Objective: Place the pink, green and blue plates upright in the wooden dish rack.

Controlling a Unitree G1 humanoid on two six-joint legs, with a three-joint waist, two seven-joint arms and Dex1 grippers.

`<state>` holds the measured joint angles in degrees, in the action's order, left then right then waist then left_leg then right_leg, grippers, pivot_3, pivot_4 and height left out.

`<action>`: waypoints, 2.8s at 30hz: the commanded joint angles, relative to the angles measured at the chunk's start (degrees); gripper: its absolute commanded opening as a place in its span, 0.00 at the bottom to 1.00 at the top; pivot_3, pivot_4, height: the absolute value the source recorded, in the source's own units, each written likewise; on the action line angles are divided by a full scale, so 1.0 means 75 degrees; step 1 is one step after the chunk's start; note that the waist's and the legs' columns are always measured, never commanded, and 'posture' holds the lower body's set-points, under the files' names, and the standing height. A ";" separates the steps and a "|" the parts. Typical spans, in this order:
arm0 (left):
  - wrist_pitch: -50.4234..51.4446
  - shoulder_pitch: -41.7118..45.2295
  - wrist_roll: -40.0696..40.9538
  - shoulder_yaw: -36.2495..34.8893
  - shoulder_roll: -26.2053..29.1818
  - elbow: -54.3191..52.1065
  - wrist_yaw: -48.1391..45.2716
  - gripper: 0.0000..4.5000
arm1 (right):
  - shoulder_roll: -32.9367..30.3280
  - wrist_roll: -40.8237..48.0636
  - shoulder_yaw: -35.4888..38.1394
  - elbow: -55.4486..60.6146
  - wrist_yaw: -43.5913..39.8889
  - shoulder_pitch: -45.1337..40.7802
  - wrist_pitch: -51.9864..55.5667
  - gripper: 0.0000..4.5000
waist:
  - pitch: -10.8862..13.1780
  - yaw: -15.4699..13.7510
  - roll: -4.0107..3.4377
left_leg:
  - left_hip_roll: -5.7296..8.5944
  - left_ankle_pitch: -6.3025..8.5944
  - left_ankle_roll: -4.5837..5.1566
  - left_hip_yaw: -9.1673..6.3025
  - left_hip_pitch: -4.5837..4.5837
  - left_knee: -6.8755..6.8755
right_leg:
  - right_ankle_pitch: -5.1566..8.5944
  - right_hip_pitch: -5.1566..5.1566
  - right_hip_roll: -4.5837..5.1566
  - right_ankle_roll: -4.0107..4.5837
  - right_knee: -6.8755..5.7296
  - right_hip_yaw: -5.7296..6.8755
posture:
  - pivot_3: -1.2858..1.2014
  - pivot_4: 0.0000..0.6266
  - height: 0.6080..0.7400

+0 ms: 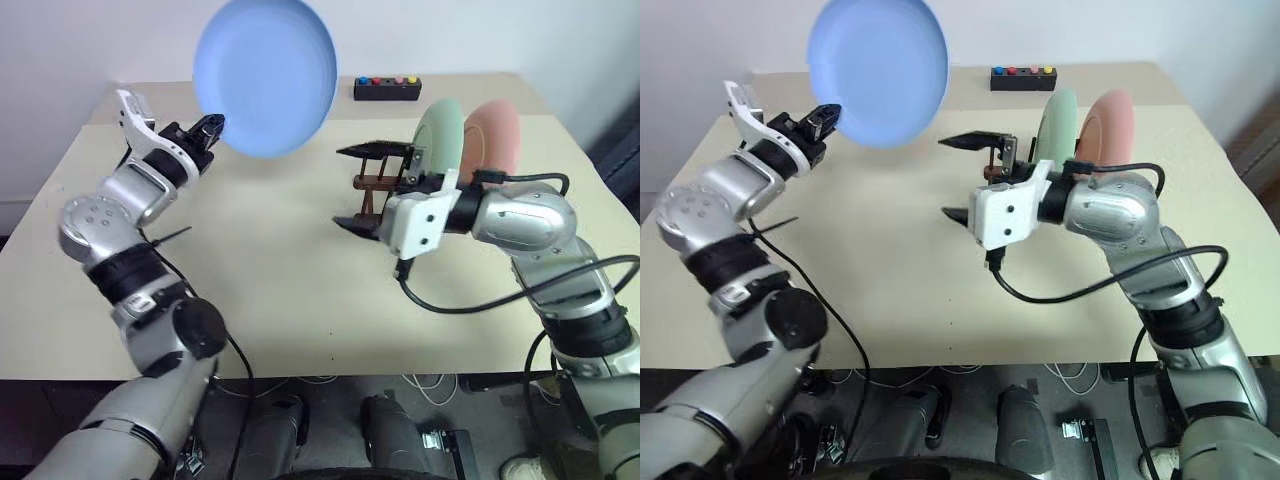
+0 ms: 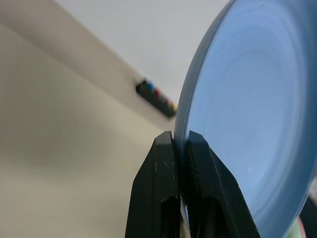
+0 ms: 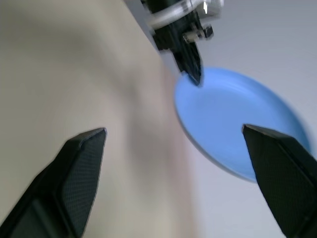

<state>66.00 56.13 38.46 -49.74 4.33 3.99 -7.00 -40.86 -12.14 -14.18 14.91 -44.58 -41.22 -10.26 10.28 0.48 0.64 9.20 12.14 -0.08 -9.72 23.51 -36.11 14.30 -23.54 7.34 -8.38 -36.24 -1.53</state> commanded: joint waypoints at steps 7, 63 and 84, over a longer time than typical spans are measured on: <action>-0.1607 -0.0827 0.0922 0.1497 -0.1279 -0.1919 0.0352 0.01 | 0.0857 -0.2733 -0.0573 -0.1064 0.1554 -0.0687 -0.0316 1.00 | 0.0002 0.0016 0.0025 | -0.0001 -0.0005 -0.0007 0.0000 0.0000 0.0006 | -0.0003 -0.0002 -0.0005 0.0005 -0.0001 -0.0002 | 0.52 0.24 1.00; -0.4412 -0.2229 -0.0058 0.5477 0.3165 -0.0988 -0.4154 0.90 | 0.3916 0.7345 0.4445 -0.0563 0.2464 -0.2820 0.5853 0.00 | 0.0003 0.0042 0.0012 | -0.0044 -0.0006 -0.0007 -0.0020 -0.0004 0.0072 | -0.0032 -0.0031 -0.0058 0.0059 0.0012 -0.0017 | 0.52 0.24 1.00; -0.3513 -0.2739 0.0680 0.5434 0.4599 -0.1388 -0.6681 0.95 | 0.4469 1.0294 0.5210 -0.1040 0.5240 -0.1265 0.7321 0.00 | 0.0008 0.0088 -0.0001 | -0.0091 -0.0027 -0.0034 0.0019 -0.0001 0.0140 | -0.0053 -0.0106 -0.0088 0.0093 0.0000 -0.0046 | 0.52 0.24 1.00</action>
<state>39.96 35.49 42.79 -7.93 38.39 -4.69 -56.72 -8.01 61.67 23.35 6.27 -7.17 -49.87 45.36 10.34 1.14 0.64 8.51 11.94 -0.33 -9.59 23.51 -35.06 13.90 -24.34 6.68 -7.67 -36.25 -1.87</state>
